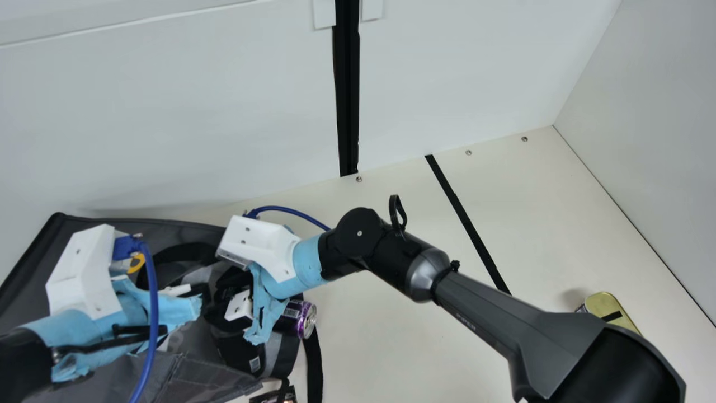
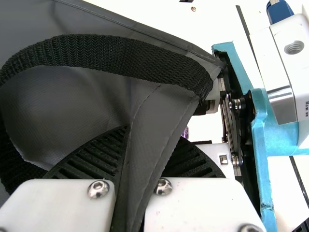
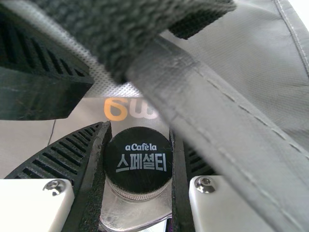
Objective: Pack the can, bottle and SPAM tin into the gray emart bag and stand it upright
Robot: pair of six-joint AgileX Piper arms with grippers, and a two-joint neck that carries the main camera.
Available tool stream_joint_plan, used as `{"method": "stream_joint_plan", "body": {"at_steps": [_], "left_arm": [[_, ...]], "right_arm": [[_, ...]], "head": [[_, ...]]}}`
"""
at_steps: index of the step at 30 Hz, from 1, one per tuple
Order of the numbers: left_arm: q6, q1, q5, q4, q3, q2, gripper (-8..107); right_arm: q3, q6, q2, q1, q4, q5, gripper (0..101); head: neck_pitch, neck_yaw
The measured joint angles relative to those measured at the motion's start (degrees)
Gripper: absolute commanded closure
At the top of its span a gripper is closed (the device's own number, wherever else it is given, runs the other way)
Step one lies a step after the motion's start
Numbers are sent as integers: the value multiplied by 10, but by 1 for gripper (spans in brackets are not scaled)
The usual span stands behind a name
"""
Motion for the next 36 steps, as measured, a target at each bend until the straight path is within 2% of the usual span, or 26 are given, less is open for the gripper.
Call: {"method": "stream_joint_plan", "body": {"at_steps": [23,36], "left_arm": [[0,0,0,0,0,0,107],[0,0,0,0,0,0,107]], "right_arm": [[19,8,-35,-1,-12,10,8],[30,6,-78,-22,-8,20,6]], "head": [[0,0],[0,0]]}}
